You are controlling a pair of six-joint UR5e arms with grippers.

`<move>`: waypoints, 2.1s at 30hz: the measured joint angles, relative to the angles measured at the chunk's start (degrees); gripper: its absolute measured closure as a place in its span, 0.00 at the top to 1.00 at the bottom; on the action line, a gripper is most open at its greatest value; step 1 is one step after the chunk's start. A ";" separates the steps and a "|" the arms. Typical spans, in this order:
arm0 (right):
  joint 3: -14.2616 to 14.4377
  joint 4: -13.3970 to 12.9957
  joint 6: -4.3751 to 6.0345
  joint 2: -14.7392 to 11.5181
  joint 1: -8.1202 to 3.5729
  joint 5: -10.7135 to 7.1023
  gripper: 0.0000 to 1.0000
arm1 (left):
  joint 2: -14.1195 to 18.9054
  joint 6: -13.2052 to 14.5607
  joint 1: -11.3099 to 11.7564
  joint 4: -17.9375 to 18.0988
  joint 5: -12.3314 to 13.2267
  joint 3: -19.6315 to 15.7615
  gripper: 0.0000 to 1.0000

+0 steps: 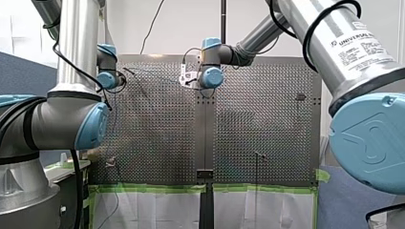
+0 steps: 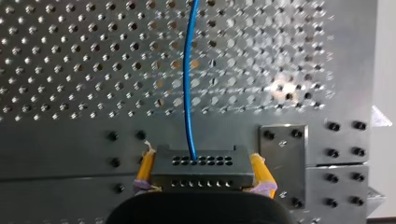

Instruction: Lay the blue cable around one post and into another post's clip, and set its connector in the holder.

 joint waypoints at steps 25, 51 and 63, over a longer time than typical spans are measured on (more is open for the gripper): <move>10.40 -7.84 0.02 0.36 -4.30 -0.11 0.00 | -0.01 7.05 -0.86 -0.24 0.29 -2.63 0.73; 23.21 -20.22 2.45 0.42 -13.97 3.36 0.00 | -0.06 2.34 -1.22 5.93 -0.44 -4.29 0.81; 29.31 -26.32 2.42 0.44 -20.07 4.45 0.00 | -2.48 0.74 -1.35 7.01 -0.43 -4.27 0.81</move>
